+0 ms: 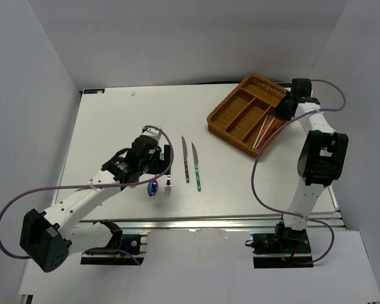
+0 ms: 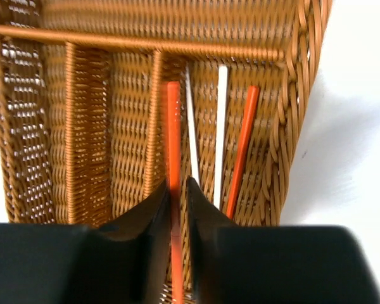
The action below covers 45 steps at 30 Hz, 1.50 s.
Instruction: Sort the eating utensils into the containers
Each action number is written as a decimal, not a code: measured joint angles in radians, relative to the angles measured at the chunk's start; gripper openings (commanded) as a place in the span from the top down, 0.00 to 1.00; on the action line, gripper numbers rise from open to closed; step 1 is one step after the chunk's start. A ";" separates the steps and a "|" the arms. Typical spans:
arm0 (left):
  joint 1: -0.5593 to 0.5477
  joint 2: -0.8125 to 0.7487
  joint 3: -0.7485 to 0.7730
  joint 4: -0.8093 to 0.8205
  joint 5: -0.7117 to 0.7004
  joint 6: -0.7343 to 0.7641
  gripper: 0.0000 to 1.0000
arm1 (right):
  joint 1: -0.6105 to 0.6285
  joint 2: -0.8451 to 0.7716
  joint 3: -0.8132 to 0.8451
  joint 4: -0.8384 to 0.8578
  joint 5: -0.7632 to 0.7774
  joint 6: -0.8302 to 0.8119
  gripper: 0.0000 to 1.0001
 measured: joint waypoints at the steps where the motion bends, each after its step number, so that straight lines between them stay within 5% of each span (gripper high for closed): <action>1: 0.000 -0.001 -0.014 -0.007 -0.004 0.001 0.02 | 0.000 0.004 0.002 -0.009 -0.001 -0.004 0.70; 4: 0.000 -0.002 -0.029 -0.013 -0.011 0.001 0.02 | -0.001 -0.003 -0.016 -0.018 -0.028 -0.005 0.69; 8: 0.000 -0.004 -0.029 -0.004 -0.032 0.008 0.02 | 0.000 -0.028 -0.079 -0.017 -0.060 -0.002 0.35; 11: 0.000 -0.004 -0.029 -0.005 -0.050 0.008 0.02 | 0.002 -0.053 -0.117 -0.022 -0.064 -0.004 0.32; 15: 0.000 -0.012 -0.029 -0.011 -0.103 0.002 0.02 | 0.030 -0.155 -0.176 -0.033 -0.035 -0.019 0.11; 22: 0.000 -0.125 -0.029 -0.053 -0.359 -0.058 0.02 | 0.437 -0.367 -0.239 -0.005 0.105 -0.120 0.11; 29: 0.000 -0.203 -0.028 -0.078 -0.542 -0.102 0.02 | 0.807 -0.406 -0.399 -0.020 0.224 -0.102 0.29; 36: 0.000 -0.180 -0.028 -0.101 -0.585 -0.117 0.02 | 0.953 -0.328 -0.452 -0.028 0.280 -0.030 0.34; 45: 0.000 -0.148 -0.027 -0.108 -0.594 -0.116 0.02 | 0.967 -0.144 -0.448 0.005 0.273 -0.003 0.46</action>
